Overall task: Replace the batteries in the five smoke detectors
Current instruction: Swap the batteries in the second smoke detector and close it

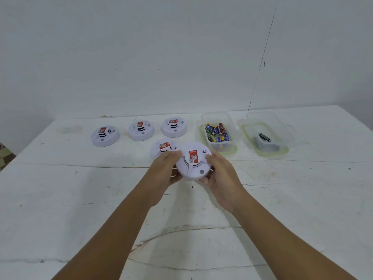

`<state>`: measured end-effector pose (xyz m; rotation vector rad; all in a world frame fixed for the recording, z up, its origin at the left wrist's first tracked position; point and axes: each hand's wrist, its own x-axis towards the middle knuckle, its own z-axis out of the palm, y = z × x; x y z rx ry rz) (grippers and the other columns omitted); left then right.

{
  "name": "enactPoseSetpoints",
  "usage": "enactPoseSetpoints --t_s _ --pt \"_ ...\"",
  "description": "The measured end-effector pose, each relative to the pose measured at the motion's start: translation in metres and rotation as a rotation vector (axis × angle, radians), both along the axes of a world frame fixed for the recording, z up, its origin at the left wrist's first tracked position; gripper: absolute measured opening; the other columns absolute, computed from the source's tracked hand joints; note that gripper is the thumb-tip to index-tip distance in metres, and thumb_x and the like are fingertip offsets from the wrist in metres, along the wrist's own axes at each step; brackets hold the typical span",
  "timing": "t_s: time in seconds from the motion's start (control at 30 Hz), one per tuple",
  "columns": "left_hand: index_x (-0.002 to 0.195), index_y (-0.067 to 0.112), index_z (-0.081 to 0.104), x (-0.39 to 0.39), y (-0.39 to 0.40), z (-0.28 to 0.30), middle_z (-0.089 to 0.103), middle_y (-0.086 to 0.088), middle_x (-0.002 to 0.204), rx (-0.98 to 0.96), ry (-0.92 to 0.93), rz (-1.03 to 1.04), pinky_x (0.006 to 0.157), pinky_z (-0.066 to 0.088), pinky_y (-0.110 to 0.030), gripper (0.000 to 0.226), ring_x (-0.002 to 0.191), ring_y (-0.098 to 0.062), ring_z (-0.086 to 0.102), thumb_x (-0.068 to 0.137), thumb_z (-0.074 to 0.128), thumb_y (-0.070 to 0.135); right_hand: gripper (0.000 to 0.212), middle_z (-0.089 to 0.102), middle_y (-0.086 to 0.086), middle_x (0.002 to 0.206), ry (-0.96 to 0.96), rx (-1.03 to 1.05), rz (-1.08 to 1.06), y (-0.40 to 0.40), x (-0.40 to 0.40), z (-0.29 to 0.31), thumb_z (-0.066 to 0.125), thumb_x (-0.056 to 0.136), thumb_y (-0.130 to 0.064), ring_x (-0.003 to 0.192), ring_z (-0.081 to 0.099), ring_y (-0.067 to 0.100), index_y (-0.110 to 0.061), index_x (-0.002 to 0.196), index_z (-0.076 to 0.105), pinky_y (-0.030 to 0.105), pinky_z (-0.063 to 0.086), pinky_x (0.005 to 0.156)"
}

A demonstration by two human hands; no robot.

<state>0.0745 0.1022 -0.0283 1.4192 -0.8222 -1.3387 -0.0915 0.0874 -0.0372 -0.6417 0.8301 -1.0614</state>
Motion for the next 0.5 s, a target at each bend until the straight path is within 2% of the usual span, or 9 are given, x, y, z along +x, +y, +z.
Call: enactPoseSetpoints --t_s 0.13,0.23,0.3,0.4,0.5 --pt "0.121 0.014 0.068 0.001 0.003 -0.006 0.076 -0.005 0.119 -0.029 0.071 0.021 0.080 0.056 -0.033 0.025 0.101 -0.022 0.070 0.104 0.060 0.030 0.027 0.075 0.018 0.121 0.040 -0.001 0.017 0.000 0.001 -0.006 0.049 0.107 -0.009 0.102 0.073 0.026 -0.007 0.131 0.061 0.040 0.063 0.086" --pt "0.127 0.009 0.067 0.003 0.000 -0.013 0.074 -0.008 0.124 -0.082 0.092 0.066 0.095 0.059 -0.042 0.031 0.116 -0.028 0.070 0.104 0.059 0.027 0.031 0.076 0.011 0.120 0.178 -0.053 0.091 -0.001 -0.002 -0.012 0.050 0.105 -0.008 0.106 0.074 0.028 -0.018 0.132 0.060 0.043 0.064 0.089" --pt "0.130 0.006 0.065 0.004 -0.001 -0.016 0.073 -0.011 0.127 -0.108 0.106 0.064 0.101 0.056 -0.048 0.034 0.119 -0.031 0.069 0.104 0.059 0.027 0.033 0.077 0.010 0.119 0.181 -0.060 0.116 -0.002 -0.004 -0.016 0.049 0.105 -0.006 0.109 0.074 0.031 -0.019 0.134 0.059 0.045 0.063 0.090" --pt "0.131 0.010 0.064 0.003 0.002 -0.020 0.073 -0.009 0.125 -0.094 0.106 0.037 0.093 0.058 -0.042 0.031 0.113 -0.027 0.071 0.105 0.058 0.025 0.034 0.076 0.011 0.121 0.122 -0.039 0.088 -0.005 -0.007 -0.023 0.047 0.106 -0.003 0.110 0.074 0.030 -0.014 0.137 0.057 0.041 0.063 0.086" --pt "0.125 0.016 0.067 0.002 0.007 -0.029 0.075 -0.004 0.120 -0.114 -0.121 0.007 0.084 0.058 -0.034 0.024 0.105 -0.021 0.073 0.105 0.059 0.025 0.038 0.075 0.014 0.123 0.137 -0.050 0.103 -0.007 -0.011 -0.031 0.046 0.106 -0.001 0.113 0.073 0.032 -0.015 0.139 0.054 0.041 0.063 0.088"
